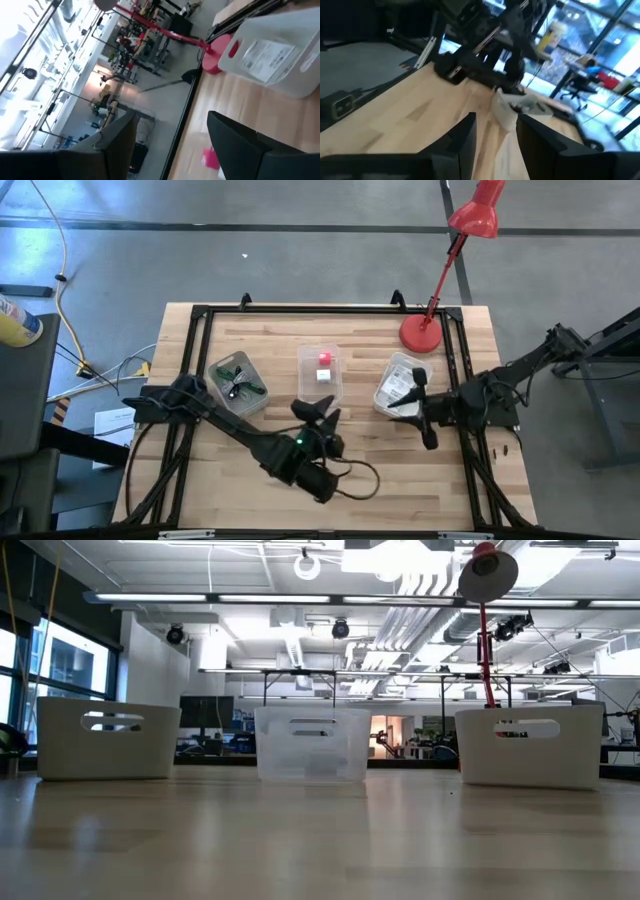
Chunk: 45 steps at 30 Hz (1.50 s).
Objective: Pick and place items into bin
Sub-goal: Return to Home Position
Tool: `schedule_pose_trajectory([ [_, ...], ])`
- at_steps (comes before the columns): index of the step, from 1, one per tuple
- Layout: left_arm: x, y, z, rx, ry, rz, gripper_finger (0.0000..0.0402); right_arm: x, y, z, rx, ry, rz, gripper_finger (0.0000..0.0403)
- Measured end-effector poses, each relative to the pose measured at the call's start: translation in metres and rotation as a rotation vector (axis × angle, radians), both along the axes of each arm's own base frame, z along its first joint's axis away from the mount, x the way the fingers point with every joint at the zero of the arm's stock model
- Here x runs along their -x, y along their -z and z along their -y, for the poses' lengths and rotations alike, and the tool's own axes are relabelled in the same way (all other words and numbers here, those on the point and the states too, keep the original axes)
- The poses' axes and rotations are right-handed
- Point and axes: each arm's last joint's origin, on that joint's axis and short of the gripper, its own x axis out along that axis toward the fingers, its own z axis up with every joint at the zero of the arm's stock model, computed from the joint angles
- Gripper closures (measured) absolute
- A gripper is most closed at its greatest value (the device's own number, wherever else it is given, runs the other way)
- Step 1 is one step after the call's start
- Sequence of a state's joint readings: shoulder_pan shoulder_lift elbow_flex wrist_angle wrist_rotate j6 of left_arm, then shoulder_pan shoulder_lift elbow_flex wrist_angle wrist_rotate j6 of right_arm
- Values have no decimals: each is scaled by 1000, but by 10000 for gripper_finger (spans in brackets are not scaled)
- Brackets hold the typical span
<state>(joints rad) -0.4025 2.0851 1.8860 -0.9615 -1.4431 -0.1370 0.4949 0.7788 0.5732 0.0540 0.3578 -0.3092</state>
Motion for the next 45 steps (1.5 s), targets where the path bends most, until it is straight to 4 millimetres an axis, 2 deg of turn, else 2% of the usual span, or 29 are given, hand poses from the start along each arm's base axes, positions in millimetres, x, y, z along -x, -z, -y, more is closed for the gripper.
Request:
schedule_pose_trajectory([
  [4, -30, -27, -11, 51, 74, 19, 169, -4, -8, 8, 12, 32, 78, 273],
  [5, -39, -34, -15, 72, 149, 15, 169, -6, -10, 10, 11, 31, 99, 273],
  [7, -56, -48, -20, 90, 410, 17, 169, -7, -13, 13, 4, 21, 132, 273],
  [9, -65, -59, -21, 59, 672, 47, 169, -8, -15, 16, -3, 0, 144, 274],
  [10, -67, -65, -21, 40, 748, 63, 169, -9, -15, 17, -4, -7, 145, 274],
  [13, -62, -80, -28, 14, 776, 38, 169, -10, -15, 19, -12, -12, 143, 273],
  [17, -48, -102, -54, 3, 711, -13, 169, -11, -18, 25, -7, 12, 176, 274],
  [20, -35, -122, -74, 22, 791, -4, 169, -8, -27, 34, -2, 50, 254, 274],
  [25, -4, -161, -119, 90, 922, 52, 169, 9, -44, 55, -34, 55, 381, 274],
  [28, 15, -169, -147, 168, 957, 12, 169, 25, -44, 66, -60, 38, 347, 274],
  [31, 21, -158, -157, 251, 976, -45, 169, 38, -36, 74, -113, 56, 246, 274],
  [33, 22, -138, -157, 265, 958, -38, 169, 45, -29, 77, -152, 85, 205, 274],
  [36, 32, -101, -161, 244, 930, 61, 169, 53, -6, 80, -186, 117, 222, 274],
  [41, 82, -40, -180, 229, 865, 324, 169, 66, 32, 83, -226, 133, 325, 274],
  [45, 123, 2, -185, 215, 877, 487, 169, 71, 51, 83, -261, 87, 327, 274],
])
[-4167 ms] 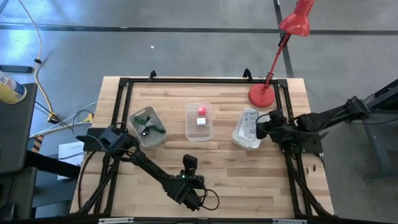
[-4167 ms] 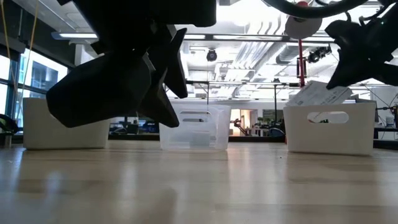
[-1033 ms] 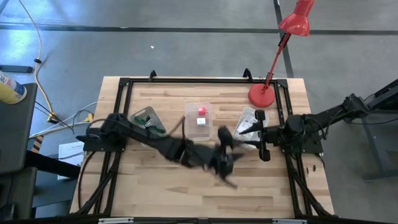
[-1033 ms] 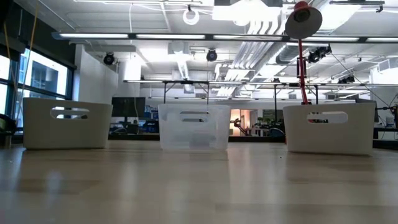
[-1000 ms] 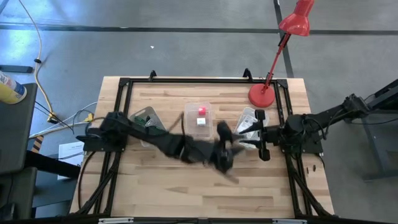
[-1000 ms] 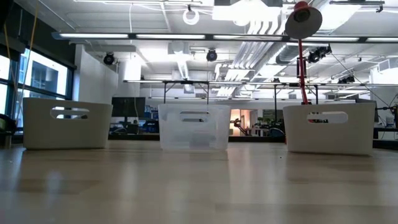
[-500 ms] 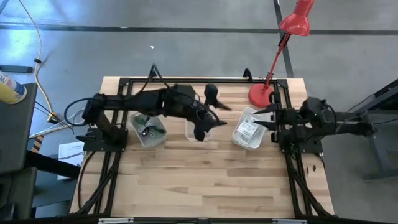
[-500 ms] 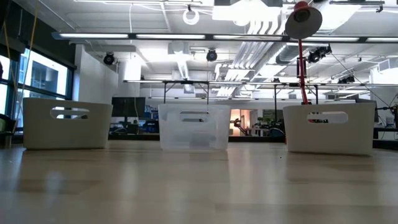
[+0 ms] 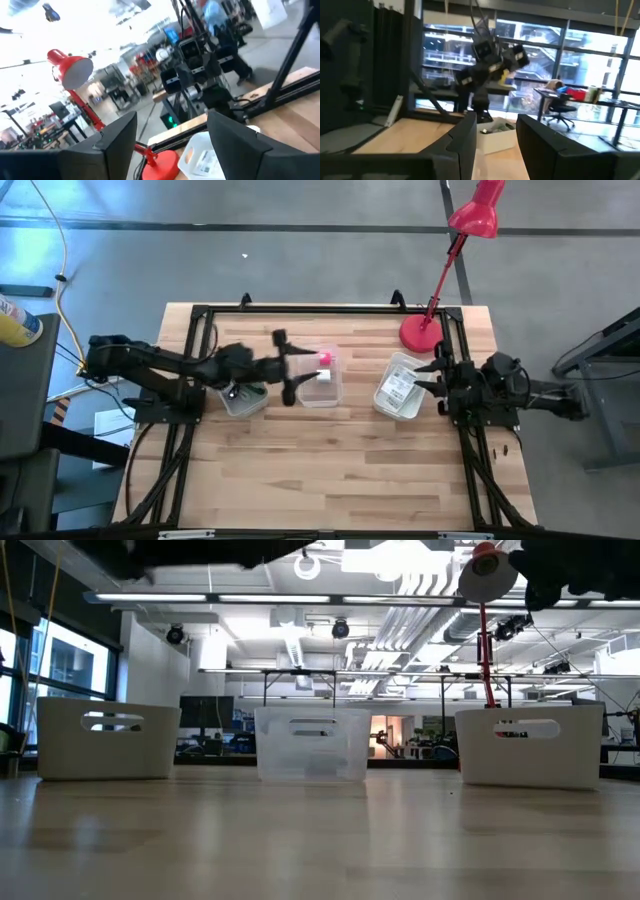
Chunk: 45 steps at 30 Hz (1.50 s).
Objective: Pick and place items into bin
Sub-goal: Return to Home Position
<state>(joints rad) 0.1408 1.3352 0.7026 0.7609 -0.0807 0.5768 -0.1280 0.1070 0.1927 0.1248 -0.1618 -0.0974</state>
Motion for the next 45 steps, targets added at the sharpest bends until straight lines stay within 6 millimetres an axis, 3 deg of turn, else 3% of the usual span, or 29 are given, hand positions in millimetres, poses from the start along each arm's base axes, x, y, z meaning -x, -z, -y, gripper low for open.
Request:
schedule_pose_trajectory([
  [5, 35, 41, 5, 6, -17, 30, 169, 3, 12, 1, -14, 9, -12, 274],
  [13, 72, 80, 37, 80, -215, 61, 169, 3, 19, 2, -18, 26, -21, 274],
  [18, 127, 102, 40, 103, -206, 190, 169, 3, 18, 2, -18, 26, -16, 274],
  [25, 136, 94, 44, 62, -183, 153, 169, 4, 17, 2, -39, 11, -9, 274],
  [29, 147, 80, 48, 9, -164, 216, 169, 4, 18, 1, -48, -1, -17, 274],
  [39, 169, 79, 48, -31, -177, 139, 169, 4, 19, 1, -32, 4, -21, 274],
  [45, 180, 75, 47, -70, -122, 180, 169, 4, 20, -1, -21, -47, -34, 274],
])
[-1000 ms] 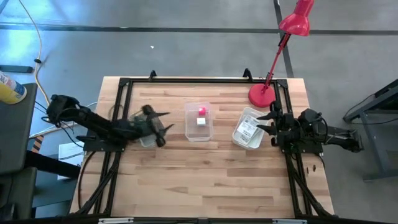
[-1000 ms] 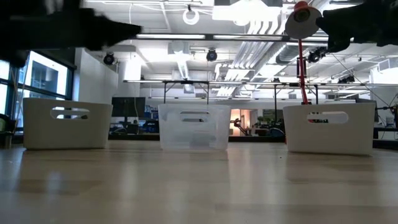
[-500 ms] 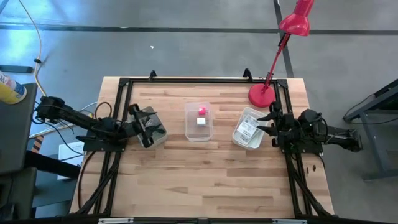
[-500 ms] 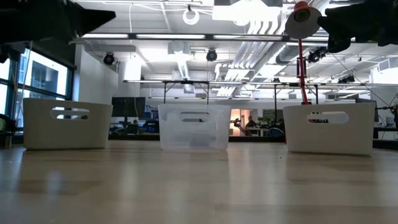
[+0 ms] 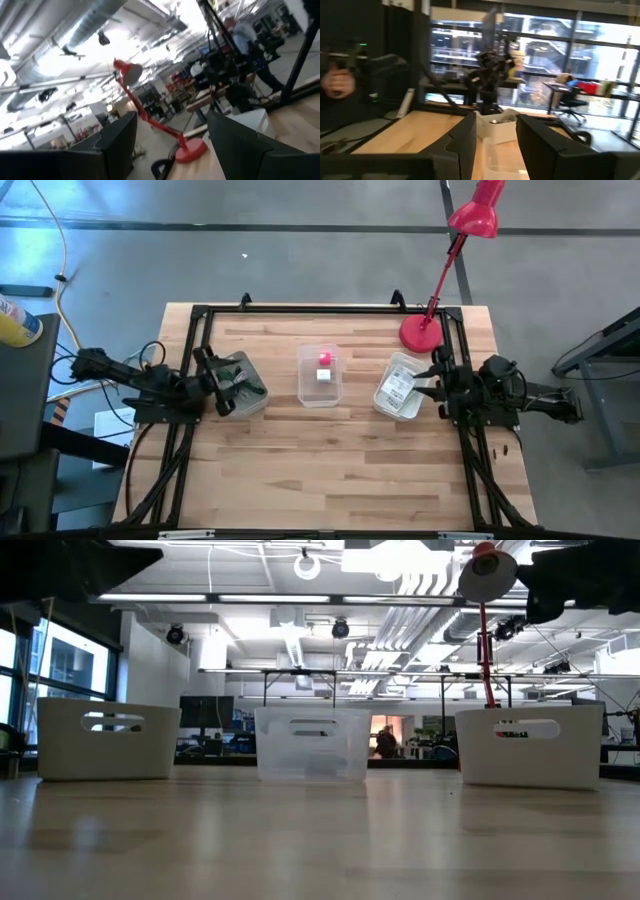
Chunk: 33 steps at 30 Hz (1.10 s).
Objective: Pick and place items into bin
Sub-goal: Return to Home Position
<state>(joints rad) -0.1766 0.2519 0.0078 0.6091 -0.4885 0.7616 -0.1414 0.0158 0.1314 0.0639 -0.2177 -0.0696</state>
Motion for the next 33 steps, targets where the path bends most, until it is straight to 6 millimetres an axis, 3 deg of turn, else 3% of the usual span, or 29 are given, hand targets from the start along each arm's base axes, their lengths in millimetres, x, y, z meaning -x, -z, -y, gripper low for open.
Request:
schedule_pose_trajectory([
  [8, 7, 2, 0, -23, 47, -9, 169, 1, -1, -2, 38, -118, 11, 274],
  [16, 9, 4, -1, 18, 31, -17, 169, -7, 25, 4, -69, -31, 35, 274],
  [23, 9, 6, -4, 74, -64, -36, 169, -7, 20, 1, -82, 28, 96, 274],
  [33, 10, 4, -5, 62, -88, -17, 169, -10, 26, -5, -79, 59, 32, 274],
])
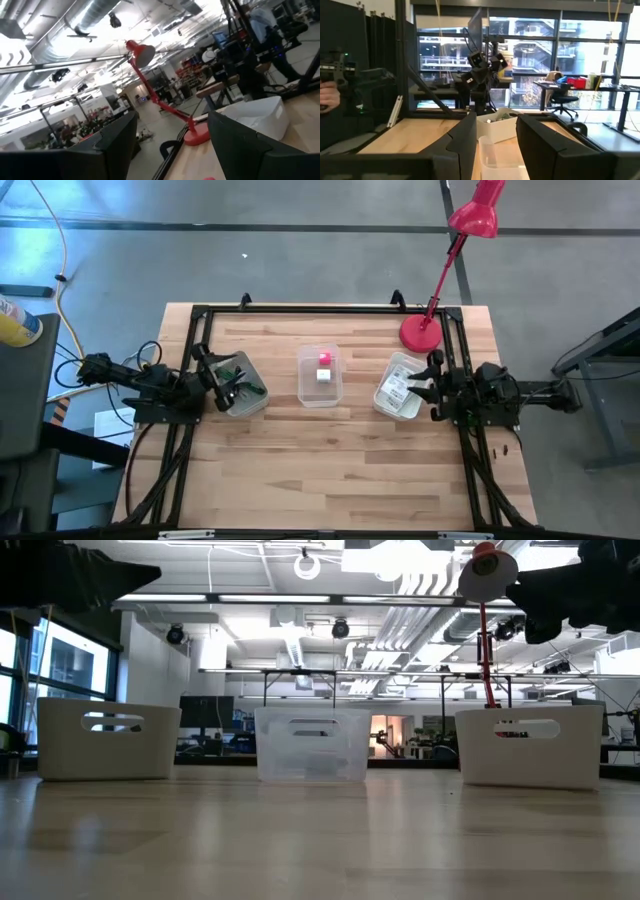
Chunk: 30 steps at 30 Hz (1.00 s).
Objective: Pick and place items into bin
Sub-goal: Return to Home Position
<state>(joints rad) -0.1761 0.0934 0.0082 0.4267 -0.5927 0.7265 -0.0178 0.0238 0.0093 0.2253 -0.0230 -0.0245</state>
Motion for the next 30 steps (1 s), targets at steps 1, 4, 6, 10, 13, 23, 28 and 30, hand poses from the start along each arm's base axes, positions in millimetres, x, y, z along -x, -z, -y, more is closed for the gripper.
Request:
schedule_pose_trajectory([
  [1, 0, 0, 0, -2, 7, 4, 169, 0, 0, -1, 4, -6, 1, 274],
  [4, 2, -2, 1, -38, 47, 15, 169, 0, 0, -2, 10, -11, 4, 274],
  [6, 3, -3, 1, -58, 51, 26, 169, 0, 0, -2, 2, 10, 3, 274],
  [10, 8, -9, 1, -75, 51, 73, 169, 0, 0, -1, -7, 66, 1, 274],
  [13, 8, -11, 1, -89, 72, 54, 169, 0, 0, -1, -5, 78, 3, 274],
  [23, 5, -9, 3, -144, 286, 111, 169, 1, -2, -1, 0, 67, 23, 274],
  [28, 3, -7, -3, -104, 275, 95, 169, 1, -3, -1, 8, 69, 38, 274],
  [30, 2, -8, -6, -105, 269, 103, 169, 1, -3, -1, 9, 69, 34, 274],
])
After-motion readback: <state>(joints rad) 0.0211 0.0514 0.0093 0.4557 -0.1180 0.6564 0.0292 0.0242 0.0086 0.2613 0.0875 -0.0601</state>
